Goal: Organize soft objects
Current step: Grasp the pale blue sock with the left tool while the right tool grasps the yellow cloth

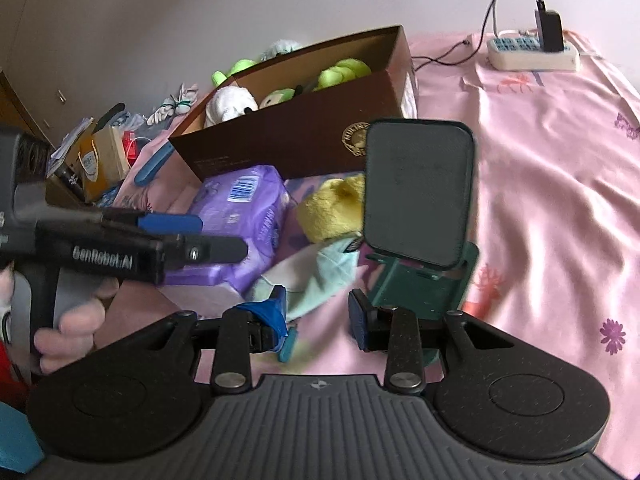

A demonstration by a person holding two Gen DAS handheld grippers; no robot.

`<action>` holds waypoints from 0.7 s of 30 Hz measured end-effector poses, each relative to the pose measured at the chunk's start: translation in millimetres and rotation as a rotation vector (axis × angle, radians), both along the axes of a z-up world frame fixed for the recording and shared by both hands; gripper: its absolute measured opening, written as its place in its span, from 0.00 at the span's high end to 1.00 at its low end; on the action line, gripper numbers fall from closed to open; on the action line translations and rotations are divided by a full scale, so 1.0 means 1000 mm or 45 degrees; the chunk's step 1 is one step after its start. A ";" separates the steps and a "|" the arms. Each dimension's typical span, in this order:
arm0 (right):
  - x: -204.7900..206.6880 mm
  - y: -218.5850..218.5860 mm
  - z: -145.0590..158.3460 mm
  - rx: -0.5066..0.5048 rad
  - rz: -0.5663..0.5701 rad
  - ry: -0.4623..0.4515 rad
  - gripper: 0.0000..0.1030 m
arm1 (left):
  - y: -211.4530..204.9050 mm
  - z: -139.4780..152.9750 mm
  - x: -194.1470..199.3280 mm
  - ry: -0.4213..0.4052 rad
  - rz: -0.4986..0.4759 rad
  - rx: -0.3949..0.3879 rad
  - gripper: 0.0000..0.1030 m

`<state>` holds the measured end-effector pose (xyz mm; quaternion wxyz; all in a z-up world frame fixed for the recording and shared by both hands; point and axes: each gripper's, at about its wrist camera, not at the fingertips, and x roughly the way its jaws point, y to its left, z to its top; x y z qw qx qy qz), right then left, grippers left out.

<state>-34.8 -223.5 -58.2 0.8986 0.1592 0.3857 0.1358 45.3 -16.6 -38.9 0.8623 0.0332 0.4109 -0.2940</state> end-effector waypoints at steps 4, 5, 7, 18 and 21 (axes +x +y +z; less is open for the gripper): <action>0.001 -0.017 -0.006 0.035 0.010 0.029 0.84 | -0.019 -0.008 -0.009 0.026 -0.028 0.020 0.11; 0.002 -0.022 -0.007 0.045 0.013 0.034 0.84 | -0.025 -0.011 -0.012 0.022 -0.030 0.040 0.11; 0.002 -0.029 -0.009 0.057 0.015 0.045 0.84 | -0.036 -0.014 -0.017 -0.006 -0.036 0.080 0.11; 0.001 -0.072 -0.016 0.112 -0.021 0.086 0.84 | -0.084 -0.033 -0.020 -0.107 -0.113 0.300 0.11; 0.002 -0.084 -0.018 0.131 -0.049 0.094 0.84 | -0.091 -0.043 -0.016 -0.103 -0.120 0.346 0.11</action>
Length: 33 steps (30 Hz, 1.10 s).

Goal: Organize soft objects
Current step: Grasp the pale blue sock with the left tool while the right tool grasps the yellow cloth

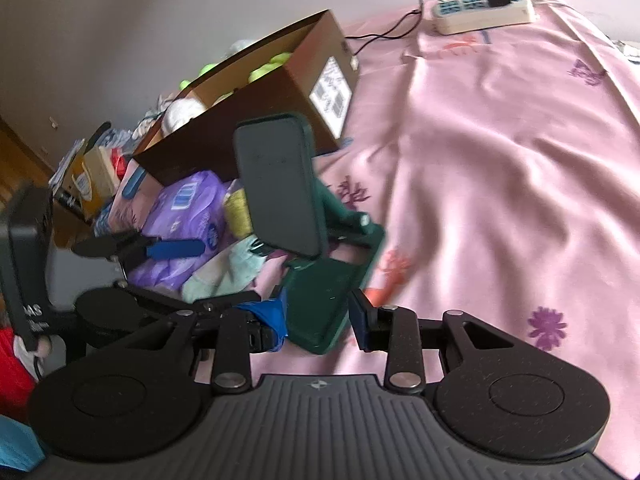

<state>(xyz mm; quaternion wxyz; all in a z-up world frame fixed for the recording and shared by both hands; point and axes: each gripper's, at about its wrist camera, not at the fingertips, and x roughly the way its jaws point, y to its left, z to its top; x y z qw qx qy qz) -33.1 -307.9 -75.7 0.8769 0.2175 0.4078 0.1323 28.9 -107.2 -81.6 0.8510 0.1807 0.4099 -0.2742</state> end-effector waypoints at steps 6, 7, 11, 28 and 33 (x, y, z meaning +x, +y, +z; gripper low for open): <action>0.003 -0.021 -0.002 0.053 -0.068 0.022 0.84 | -0.009 -0.014 0.002 -0.006 -0.011 0.044 0.16; 0.004 -0.023 -0.003 0.067 -0.080 0.028 0.84 | -0.009 -0.014 0.004 0.001 -0.017 0.037 0.18; 0.012 -0.033 -0.005 0.132 -0.121 0.049 0.84 | -0.005 -0.014 0.011 0.030 0.008 0.036 0.52; 0.055 -0.024 0.065 0.172 -0.273 -0.161 0.81 | 0.037 0.024 0.014 -0.009 -0.115 -0.148 0.87; 0.076 0.009 0.081 0.153 -0.187 -0.210 0.81 | 0.061 0.052 0.016 -0.054 -0.144 -0.260 0.87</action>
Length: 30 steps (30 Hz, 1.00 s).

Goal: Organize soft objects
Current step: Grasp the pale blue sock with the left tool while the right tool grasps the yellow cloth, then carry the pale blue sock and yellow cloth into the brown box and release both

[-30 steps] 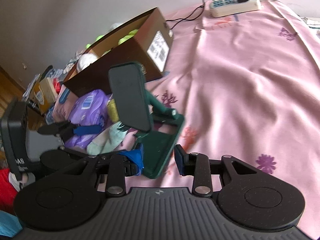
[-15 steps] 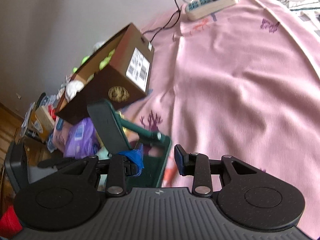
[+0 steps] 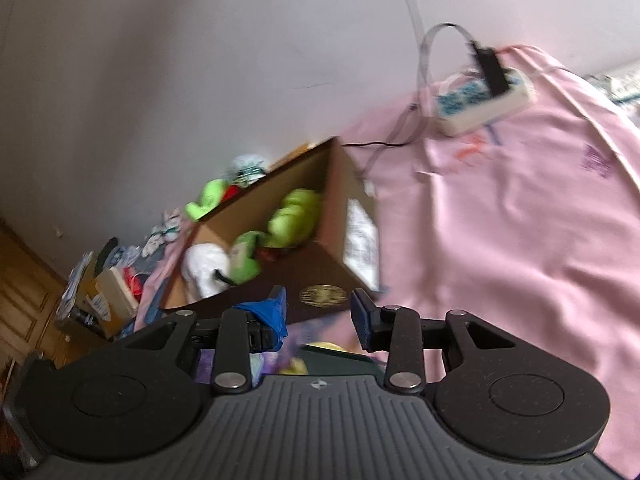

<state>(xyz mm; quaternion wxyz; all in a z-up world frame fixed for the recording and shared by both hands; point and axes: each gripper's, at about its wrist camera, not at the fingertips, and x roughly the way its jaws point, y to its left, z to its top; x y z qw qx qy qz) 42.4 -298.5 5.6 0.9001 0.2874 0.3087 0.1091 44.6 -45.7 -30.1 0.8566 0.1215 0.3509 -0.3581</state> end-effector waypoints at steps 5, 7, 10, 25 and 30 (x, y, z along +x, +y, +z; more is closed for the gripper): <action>0.021 0.053 0.013 -0.172 0.145 -0.016 0.81 | 0.052 0.020 0.025 0.009 0.133 -0.153 0.87; 0.025 0.080 0.013 -0.298 0.216 -0.010 0.81 | 0.074 0.025 0.035 0.014 0.196 -0.198 0.87; 0.025 0.120 -0.001 -0.489 0.302 0.016 0.81 | 0.100 0.030 0.045 0.003 0.265 -0.226 0.87; 0.047 0.179 -0.090 -1.074 0.171 0.225 0.79 | 0.152 0.023 0.069 0.009 0.299 -0.246 0.87; 0.046 0.180 -0.089 -1.006 0.120 0.189 0.91 | 0.153 0.022 0.072 0.013 0.291 -0.258 0.87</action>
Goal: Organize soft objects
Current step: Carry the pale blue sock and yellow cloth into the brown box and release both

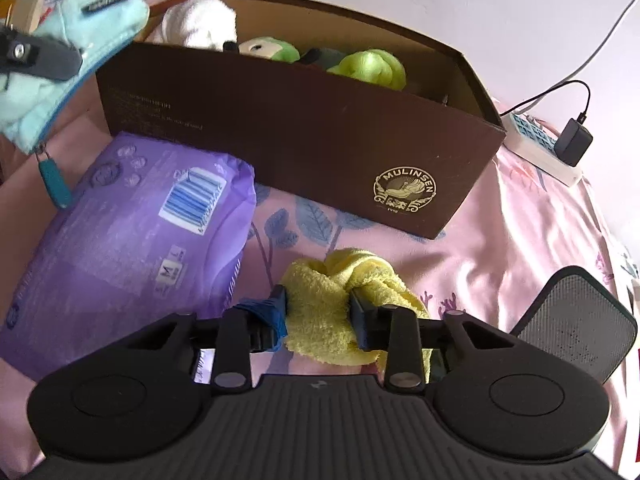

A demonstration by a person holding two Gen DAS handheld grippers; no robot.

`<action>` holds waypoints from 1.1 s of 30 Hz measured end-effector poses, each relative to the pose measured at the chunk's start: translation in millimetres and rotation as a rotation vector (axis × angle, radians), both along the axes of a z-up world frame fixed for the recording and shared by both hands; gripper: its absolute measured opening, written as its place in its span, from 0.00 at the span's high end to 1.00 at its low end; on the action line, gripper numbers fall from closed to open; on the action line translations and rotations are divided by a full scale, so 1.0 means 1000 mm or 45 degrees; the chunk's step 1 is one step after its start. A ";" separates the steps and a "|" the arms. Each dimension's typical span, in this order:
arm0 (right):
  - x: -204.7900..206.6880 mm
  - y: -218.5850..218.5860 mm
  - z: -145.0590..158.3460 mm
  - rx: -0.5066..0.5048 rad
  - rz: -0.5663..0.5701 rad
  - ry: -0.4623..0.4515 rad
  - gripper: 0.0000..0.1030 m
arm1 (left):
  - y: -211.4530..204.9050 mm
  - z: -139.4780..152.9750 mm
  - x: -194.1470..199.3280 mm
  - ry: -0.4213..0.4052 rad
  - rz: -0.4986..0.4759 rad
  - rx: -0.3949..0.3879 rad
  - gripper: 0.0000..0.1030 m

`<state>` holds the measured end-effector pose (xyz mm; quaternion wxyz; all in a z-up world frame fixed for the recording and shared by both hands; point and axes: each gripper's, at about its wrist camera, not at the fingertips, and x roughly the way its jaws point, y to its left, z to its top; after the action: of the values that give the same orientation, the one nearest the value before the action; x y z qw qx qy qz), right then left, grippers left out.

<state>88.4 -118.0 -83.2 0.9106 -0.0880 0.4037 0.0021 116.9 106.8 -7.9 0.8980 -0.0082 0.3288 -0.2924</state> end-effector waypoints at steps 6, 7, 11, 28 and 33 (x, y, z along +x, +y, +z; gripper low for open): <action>-0.027 -0.020 0.052 0.290 -0.069 -0.205 0.95 | 0.005 0.005 0.004 -0.009 -0.001 -0.025 0.87; -0.031 -0.025 0.064 0.339 -0.055 -0.243 0.95 | 0.005 0.009 0.006 -0.015 -0.007 -0.033 0.87; -0.032 -0.044 0.108 0.503 -0.048 -0.402 0.94 | 0.003 0.029 0.017 -0.083 -0.014 -0.054 0.87; 0.075 -0.060 0.091 0.725 -0.150 -0.361 0.87 | -0.082 0.030 0.099 -0.017 0.049 -0.146 0.84; 0.084 -0.060 0.074 0.744 -0.183 -0.231 0.85 | -0.094 0.007 0.112 0.041 0.100 -0.079 0.68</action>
<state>172.3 -177.8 -9.5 0.9274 0.2065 0.3085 0.0459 228.4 12.7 -0.6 0.9026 -0.0536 0.3335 -0.2670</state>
